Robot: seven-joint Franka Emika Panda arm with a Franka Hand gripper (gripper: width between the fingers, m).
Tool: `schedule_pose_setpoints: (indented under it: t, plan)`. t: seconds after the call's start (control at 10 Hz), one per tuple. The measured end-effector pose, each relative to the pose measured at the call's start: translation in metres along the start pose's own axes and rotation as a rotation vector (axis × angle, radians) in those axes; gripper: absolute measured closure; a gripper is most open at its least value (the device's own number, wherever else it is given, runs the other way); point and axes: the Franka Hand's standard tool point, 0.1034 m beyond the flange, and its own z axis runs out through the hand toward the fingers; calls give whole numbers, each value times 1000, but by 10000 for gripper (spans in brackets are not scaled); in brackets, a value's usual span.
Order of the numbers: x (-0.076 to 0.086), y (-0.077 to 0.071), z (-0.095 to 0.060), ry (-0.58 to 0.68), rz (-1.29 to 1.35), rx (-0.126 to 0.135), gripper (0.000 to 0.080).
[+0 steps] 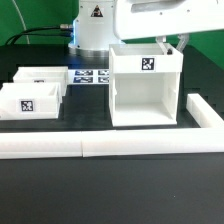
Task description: Assemble drawer
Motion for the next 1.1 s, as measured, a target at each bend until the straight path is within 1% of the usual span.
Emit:
schedule_pose_setpoints:
  t: [0.1,0.3,0.4,0.7,1.0,1.1]
  plan:
    - [17,2,0,18,0,3,761]
    - [41,9,0,50,-57,4,761]
    - [44,11,0,59,-69,4,761]
    - [45,9,-1,63,-28,7,761]
    - [48,6,-3,77,174,20,761]
    - [49,6,-3,81,202,23,761]
